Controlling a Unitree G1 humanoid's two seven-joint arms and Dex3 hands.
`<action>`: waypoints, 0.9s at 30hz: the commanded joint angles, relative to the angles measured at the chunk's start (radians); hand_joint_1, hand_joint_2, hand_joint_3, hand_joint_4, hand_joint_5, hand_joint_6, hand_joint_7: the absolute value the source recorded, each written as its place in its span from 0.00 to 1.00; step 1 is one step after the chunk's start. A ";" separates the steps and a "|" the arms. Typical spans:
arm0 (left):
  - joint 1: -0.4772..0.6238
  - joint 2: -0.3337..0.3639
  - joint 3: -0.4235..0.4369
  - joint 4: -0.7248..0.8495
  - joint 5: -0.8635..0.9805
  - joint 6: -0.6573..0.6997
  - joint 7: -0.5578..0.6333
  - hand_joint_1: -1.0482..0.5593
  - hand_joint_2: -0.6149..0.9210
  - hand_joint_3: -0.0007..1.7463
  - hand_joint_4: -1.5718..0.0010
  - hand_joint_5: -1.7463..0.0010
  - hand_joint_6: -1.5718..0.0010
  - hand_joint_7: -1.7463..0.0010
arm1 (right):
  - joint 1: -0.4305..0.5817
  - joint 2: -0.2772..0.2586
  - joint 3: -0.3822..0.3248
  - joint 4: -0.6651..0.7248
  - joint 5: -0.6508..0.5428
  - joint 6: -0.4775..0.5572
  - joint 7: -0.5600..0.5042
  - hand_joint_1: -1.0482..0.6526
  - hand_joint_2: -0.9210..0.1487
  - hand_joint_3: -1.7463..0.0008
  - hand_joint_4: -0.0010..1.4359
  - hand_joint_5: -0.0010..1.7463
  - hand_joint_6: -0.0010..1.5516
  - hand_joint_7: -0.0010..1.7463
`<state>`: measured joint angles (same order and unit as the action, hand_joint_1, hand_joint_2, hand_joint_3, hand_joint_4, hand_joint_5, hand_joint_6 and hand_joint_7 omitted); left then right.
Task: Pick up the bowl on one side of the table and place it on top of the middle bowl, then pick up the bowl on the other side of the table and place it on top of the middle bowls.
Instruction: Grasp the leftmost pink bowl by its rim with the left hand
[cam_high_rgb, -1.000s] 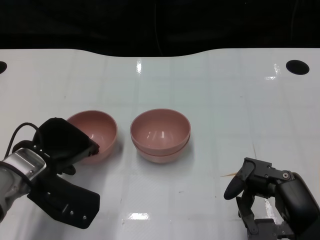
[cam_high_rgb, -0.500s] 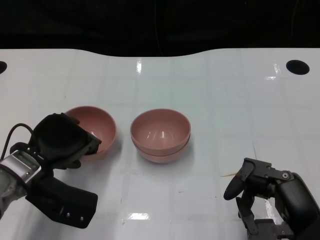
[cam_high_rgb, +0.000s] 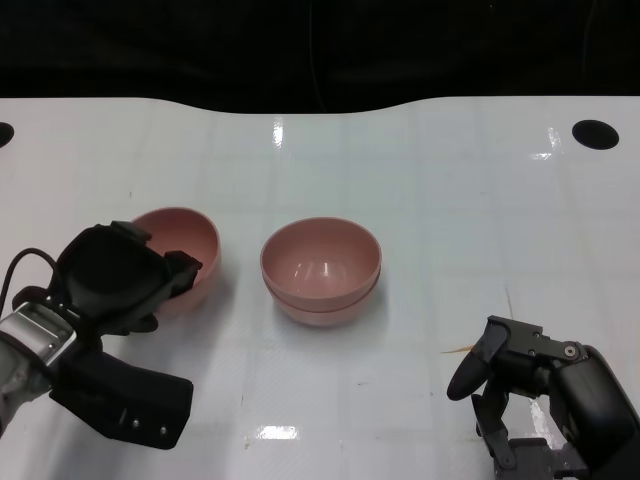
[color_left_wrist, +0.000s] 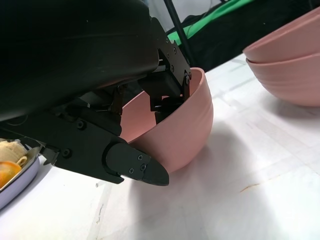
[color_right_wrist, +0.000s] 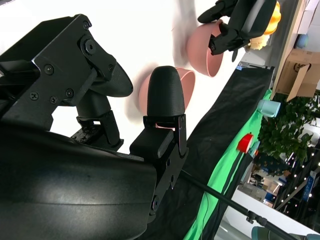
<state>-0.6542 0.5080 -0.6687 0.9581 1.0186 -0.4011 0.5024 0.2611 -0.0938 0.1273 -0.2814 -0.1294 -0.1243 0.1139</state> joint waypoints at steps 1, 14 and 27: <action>-0.010 0.020 0.029 -0.008 -0.042 -0.019 -0.006 0.51 1.00 0.04 0.54 0.06 0.51 0.30 | 0.002 -0.005 -0.002 0.000 0.003 -0.008 -0.003 0.63 0.55 0.20 0.55 0.96 0.48 0.80; 0.040 0.056 0.151 -0.166 -0.188 -0.038 -0.162 0.51 0.99 0.04 0.57 0.00 0.61 0.12 | 0.002 -0.004 -0.001 0.000 0.004 -0.004 -0.002 0.63 0.56 0.19 0.55 0.97 0.48 0.81; 0.047 0.065 0.207 -0.373 -0.228 0.003 -0.356 0.49 1.00 0.04 0.56 0.01 0.49 0.33 | 0.001 -0.003 -0.003 -0.002 0.003 0.002 -0.004 0.63 0.55 0.19 0.55 0.96 0.48 0.80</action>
<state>-0.6162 0.5491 -0.4762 0.6094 0.8024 -0.4067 0.1711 0.2605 -0.0922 0.1278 -0.2804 -0.1294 -0.1250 0.1139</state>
